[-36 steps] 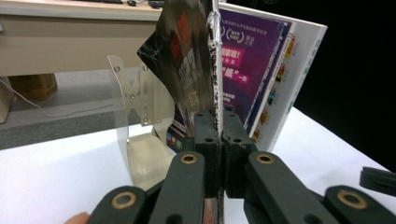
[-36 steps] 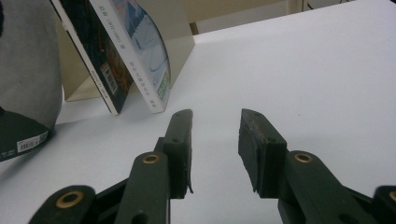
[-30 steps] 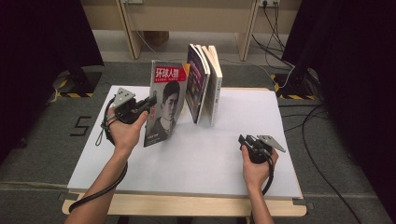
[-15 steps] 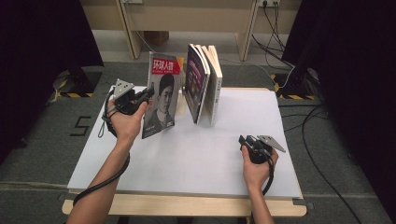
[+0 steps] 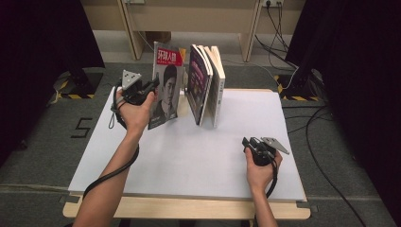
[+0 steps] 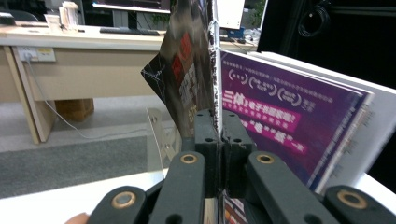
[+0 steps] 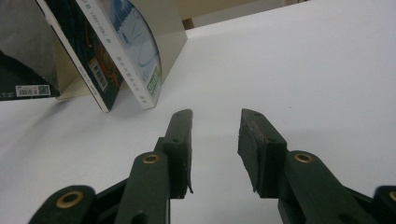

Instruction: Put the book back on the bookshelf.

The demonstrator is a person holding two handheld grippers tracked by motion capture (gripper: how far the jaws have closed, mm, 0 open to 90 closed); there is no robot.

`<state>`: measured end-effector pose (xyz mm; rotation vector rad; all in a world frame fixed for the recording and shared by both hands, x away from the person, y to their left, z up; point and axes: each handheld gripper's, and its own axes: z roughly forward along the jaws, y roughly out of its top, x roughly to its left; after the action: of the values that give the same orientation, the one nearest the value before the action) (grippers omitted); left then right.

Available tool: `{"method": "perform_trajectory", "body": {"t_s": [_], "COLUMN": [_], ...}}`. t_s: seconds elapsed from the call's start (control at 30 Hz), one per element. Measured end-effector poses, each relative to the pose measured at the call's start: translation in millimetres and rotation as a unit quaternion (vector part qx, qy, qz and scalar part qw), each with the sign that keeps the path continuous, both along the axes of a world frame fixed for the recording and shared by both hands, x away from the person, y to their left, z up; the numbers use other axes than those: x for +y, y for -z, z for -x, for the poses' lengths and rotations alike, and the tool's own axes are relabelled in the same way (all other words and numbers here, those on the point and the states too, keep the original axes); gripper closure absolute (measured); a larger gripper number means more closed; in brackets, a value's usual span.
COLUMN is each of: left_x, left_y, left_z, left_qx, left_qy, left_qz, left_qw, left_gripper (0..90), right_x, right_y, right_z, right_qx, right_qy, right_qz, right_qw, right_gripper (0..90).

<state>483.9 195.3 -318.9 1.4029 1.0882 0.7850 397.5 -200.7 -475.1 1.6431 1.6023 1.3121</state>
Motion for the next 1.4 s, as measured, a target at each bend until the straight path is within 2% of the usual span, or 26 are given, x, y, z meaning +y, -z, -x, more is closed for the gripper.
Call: {"method": "perform_trajectory", "body": {"t_s": [0.23,0.37,0.6,0.67,0.87,1.07,1.17,1.2,1.4], "left_x": [-8.8,-16.6,-19.8,-21.7,-22.8,-24.4,-24.8,-24.4,-22.1], "left_y": [0.4,2.0,4.0,4.4,8.1,16.2,22.2,25.1,32.4], "left_z": [-17.4,-28.4,-40.0,-42.6,-43.9,-38.7,-36.0,-34.5,-30.5], "left_qx": [-0.001,-0.002,-0.004,-0.011,-0.025,-0.038,-0.043,-0.044,-0.047], "left_qy": [-0.005,-0.011,-0.014,-0.012,-0.018,-0.017,-0.016,-0.016,-0.020], "left_qz": [0.007,-0.001,0.005,0.006,0.014,0.007,0.003,-0.002,-0.009], "left_qw": [1.0000,0.9999,0.9999,0.9999,0.9994,0.9991,0.9990,0.9989,0.9986], "left_gripper": [86.9,86.9,86.9,86.9,86.8,86.7,86.6,86.5,86.3], "right_x": [-0.2,-2.1,-3.6,-4.6,-5.8,-6.5,-4.7,-6.0,-7.0], "right_y": [0.6,1.8,1.7,2.2,3.8,3.5,3.5,4.0,4.3], "right_z": [-0.8,-1.6,-1.8,-2.1,-2.9,-2.9,-2.3,-2.9,-2.9], "right_qx": [0.002,0.004,0.005,0.007,0.011,0.009,0.016,0.011,0.012], "right_qy": [-0.002,-0.001,0.000,0.000,-0.001,0.000,0.000,-0.002,-0.001], "right_qz": [0.000,-0.003,-0.005,-0.005,-0.010,-0.009,-0.017,-0.009,-0.009], "right_qw": [1.0000,1.0000,1.0000,1.0000,0.9999,0.9999,0.9997,0.9999,0.9999], "right_gripper": [65.3,65.4,65.4,65.4,65.5,65.4,65.5,65.5,65.5]}}
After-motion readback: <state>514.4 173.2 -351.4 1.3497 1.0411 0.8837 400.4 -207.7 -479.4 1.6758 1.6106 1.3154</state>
